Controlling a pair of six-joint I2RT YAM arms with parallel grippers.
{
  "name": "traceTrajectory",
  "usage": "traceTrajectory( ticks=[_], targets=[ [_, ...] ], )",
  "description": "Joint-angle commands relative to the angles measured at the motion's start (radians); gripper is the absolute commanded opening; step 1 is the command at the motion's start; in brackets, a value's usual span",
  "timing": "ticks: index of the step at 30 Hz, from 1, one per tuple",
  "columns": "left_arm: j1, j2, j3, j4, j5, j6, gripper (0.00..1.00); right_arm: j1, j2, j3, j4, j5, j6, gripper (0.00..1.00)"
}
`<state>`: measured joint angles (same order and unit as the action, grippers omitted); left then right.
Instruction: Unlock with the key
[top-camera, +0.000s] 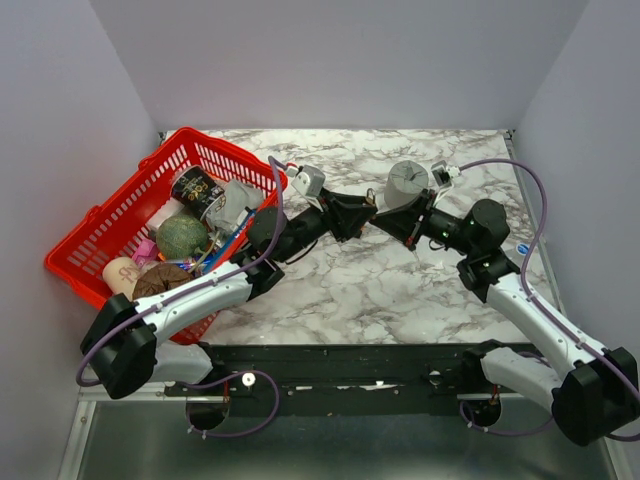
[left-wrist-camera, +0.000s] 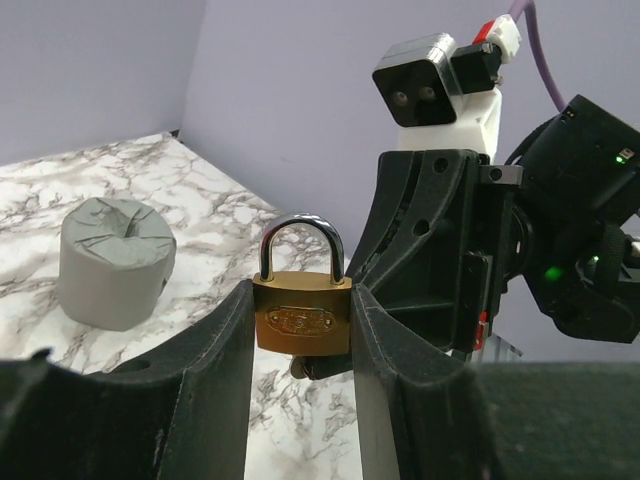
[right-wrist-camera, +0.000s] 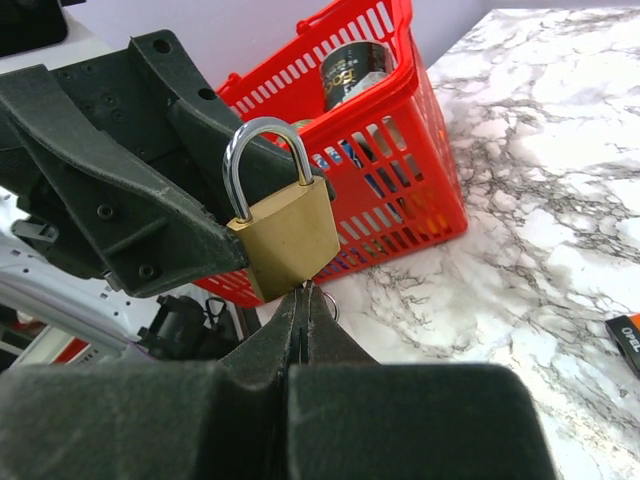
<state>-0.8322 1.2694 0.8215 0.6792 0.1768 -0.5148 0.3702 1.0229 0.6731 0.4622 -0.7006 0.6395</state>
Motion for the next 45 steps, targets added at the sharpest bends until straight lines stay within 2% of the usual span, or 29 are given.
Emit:
traceTrajectory(
  ticks=[1,11,17,22,24,30,41,44,45],
  targets=[
    [-0.053,-0.001,-0.041,-0.027,0.300,-0.065,0.00,-0.034,0.017,0.082,0.181,0.059,0.028,0.01],
    [-0.053,0.005,-0.044,0.003,0.346,-0.077,0.00,-0.059,0.036,0.088,0.191,0.004,0.037,0.01],
    [-0.053,0.001,-0.021,-0.115,0.248,-0.044,0.00,-0.062,-0.001,0.118,0.001,0.079,-0.098,0.02],
    [-0.048,-0.007,-0.007,-0.214,0.145,-0.021,0.00,-0.060,-0.033,0.112,-0.170,0.144,-0.190,0.15],
    [-0.039,-0.005,-0.008,-0.224,0.115,-0.021,0.00,-0.060,-0.050,0.099,-0.191,0.158,-0.198,0.24],
    [-0.016,0.010,-0.016,-0.230,0.082,-0.019,0.00,-0.060,-0.087,0.037,-0.235,0.171,-0.216,0.40],
    [0.002,0.030,-0.016,-0.245,0.066,0.004,0.00,-0.060,-0.121,0.008,-0.287,0.187,-0.261,0.51],
    [0.007,0.001,-0.001,-0.286,0.066,0.057,0.00,-0.060,-0.124,0.014,-0.321,0.208,-0.281,0.61],
    [0.007,-0.031,-0.001,-0.303,0.059,0.082,0.04,-0.059,-0.122,0.017,-0.330,0.216,-0.288,0.63]
  ],
)
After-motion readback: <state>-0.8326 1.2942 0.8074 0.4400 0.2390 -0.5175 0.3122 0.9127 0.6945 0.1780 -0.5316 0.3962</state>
